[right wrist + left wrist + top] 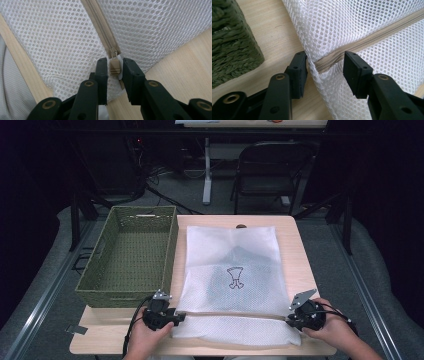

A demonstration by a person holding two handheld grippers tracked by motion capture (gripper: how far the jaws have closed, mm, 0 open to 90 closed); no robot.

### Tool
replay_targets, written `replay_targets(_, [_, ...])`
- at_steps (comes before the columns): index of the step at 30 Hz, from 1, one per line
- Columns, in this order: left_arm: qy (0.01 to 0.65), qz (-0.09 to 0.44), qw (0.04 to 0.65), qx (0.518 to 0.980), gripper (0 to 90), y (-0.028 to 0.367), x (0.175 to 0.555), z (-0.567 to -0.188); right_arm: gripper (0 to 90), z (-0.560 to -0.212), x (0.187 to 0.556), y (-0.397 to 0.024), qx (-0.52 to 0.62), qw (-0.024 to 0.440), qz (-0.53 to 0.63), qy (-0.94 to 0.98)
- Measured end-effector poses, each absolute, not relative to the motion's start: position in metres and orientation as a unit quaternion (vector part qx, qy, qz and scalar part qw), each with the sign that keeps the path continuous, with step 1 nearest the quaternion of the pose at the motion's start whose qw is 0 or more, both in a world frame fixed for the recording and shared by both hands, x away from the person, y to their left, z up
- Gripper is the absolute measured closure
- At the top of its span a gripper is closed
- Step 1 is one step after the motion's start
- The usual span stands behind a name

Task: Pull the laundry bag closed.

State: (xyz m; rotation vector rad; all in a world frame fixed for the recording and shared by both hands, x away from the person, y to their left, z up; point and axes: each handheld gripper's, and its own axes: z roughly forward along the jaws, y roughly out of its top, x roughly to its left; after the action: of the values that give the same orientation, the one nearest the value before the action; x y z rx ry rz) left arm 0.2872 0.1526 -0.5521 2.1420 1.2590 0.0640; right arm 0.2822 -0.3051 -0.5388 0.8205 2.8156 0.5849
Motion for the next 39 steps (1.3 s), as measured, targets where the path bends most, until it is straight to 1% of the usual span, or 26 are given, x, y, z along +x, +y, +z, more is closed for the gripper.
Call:
replay_targets(9, [0.467,0.034,0.314,0.826,46.2,0.155,0.285,-0.547,59.6,-0.534,0.282,-0.305,0.276,0.072,0.203,0.936])
replay_targets(13, [0.464,0.057,0.316,0.826,44.2,0.155,0.284,-0.543,53.8,-0.532,0.281,-0.303,0.275,0.077,0.206,0.936])
replay_targets(16, [0.461,0.063,0.318,0.826,44.0,0.156,0.282,-0.538,51.0,-0.530,0.281,-0.301,0.272,0.082,0.207,0.936])
replay_targets(19, [0.456,0.070,0.319,0.828,44.0,0.158,0.281,-0.531,50.7,-0.526,0.280,-0.298,0.271,0.086,0.206,0.936])
replay_targets(24, [0.453,0.064,0.325,0.828,44.1,0.161,0.280,-0.524,50.9,-0.519,0.279,-0.291,0.265,0.088,0.214,0.936])
replay_targets(39, [0.456,0.061,0.322,0.828,44.2,0.164,0.281,-0.525,52.5,-0.501,0.279,-0.243,0.220,0.089,0.239,0.942])
